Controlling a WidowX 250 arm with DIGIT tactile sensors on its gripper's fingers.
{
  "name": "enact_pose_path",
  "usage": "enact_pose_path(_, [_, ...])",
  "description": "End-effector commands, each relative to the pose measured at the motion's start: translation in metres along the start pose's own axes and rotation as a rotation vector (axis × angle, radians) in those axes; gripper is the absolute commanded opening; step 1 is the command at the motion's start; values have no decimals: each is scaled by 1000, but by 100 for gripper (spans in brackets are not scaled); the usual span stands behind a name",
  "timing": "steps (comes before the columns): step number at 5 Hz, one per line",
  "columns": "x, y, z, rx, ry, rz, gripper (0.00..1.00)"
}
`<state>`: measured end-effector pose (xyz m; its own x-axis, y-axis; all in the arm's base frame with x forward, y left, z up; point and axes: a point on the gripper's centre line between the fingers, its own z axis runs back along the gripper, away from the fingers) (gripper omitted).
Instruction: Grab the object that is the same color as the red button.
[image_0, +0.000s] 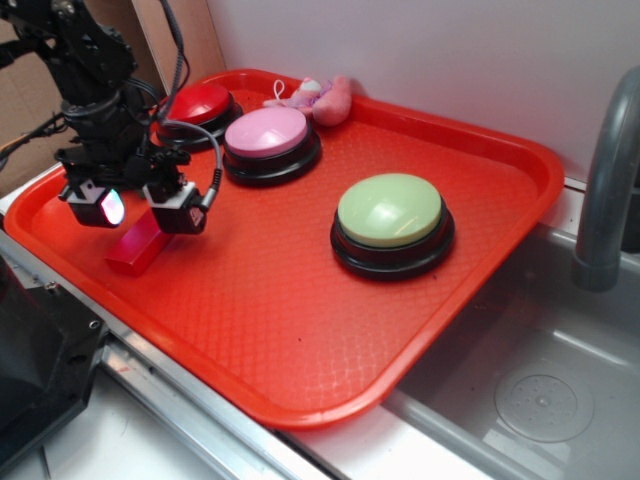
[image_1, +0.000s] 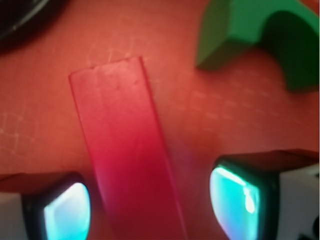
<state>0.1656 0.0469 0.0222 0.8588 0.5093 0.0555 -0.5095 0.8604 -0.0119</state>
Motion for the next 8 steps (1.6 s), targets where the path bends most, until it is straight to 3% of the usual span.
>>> enact_pose_path(1, [2, -6, -14, -34, -50, -14, 93])
enact_pose_path(2, [0, -8, -14, -31, -71, 16, 0])
enact_pose_path(4, [1, -11, 1, -19, -57, -31, 0])
enact_pose_path(5, [3, -15, 29, -40, -28, -95, 0])
enact_pose_path(6, [1, -29, 65, -64, -24, -156, 0])
enact_pose_path(8, [-21, -73, 128, -138, -86, -394, 0])
